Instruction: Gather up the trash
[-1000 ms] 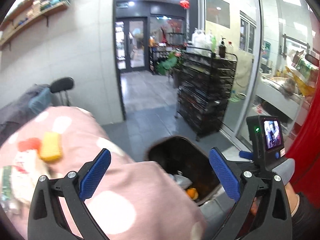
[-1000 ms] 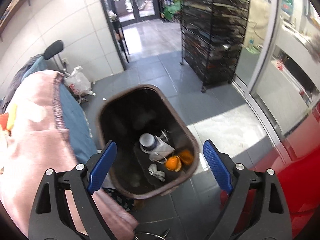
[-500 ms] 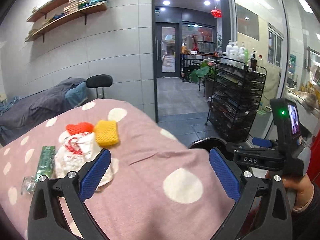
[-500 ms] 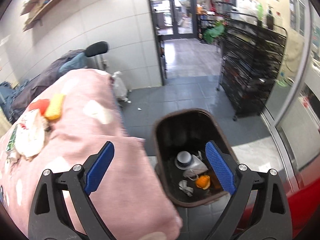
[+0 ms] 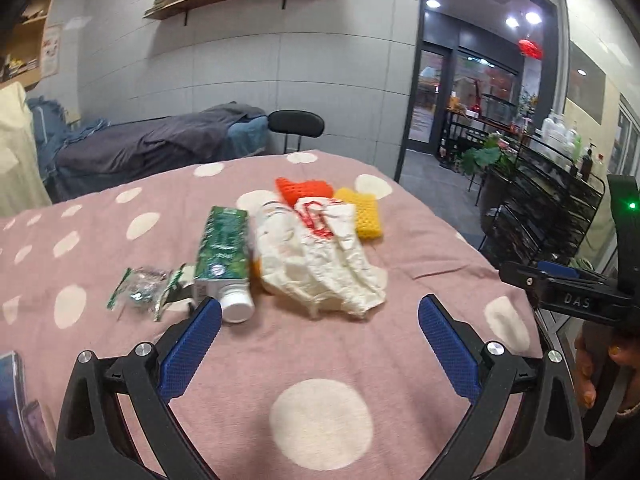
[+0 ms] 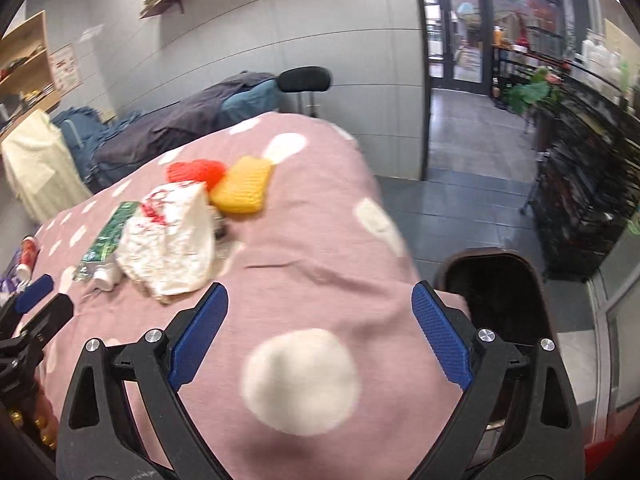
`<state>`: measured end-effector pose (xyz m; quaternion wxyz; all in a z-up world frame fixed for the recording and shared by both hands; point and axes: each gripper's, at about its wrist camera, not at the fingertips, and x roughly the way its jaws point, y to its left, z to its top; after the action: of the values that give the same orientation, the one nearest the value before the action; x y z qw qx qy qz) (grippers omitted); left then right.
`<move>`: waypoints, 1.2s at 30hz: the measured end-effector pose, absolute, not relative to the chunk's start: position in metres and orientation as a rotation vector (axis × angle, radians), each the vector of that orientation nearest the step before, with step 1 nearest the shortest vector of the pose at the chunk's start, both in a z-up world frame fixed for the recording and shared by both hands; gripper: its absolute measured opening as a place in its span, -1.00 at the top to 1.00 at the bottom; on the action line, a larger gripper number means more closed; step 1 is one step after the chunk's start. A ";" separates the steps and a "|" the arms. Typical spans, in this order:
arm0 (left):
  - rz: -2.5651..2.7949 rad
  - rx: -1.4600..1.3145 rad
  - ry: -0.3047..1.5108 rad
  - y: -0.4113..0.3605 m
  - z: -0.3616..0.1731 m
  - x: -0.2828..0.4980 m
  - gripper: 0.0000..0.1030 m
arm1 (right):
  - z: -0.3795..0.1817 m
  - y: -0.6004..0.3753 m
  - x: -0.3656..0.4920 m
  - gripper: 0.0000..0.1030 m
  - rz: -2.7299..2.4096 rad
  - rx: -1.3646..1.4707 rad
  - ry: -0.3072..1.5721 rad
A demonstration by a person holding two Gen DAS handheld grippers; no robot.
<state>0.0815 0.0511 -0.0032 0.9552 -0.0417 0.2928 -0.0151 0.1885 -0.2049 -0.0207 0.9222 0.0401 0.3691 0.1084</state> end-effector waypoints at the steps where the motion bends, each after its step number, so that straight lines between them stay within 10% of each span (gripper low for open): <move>1: -0.005 -0.093 0.600 0.060 -0.005 0.081 -0.88 | -0.020 -0.196 0.189 -0.78 0.241 0.075 0.757; 29: 0.112 -0.670 0.815 0.231 -0.064 0.156 -0.25 | 0.004 -0.015 0.194 -0.77 0.557 -0.093 0.773; 36: 0.136 -0.687 0.798 0.239 -0.067 0.158 0.37 | -0.006 0.021 0.210 -0.38 0.662 -0.095 0.867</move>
<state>0.1577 0.2391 -0.0673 0.8624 -0.3275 0.3805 0.0650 0.2097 0.0211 -0.0057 0.8539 -0.0453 0.4120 0.3149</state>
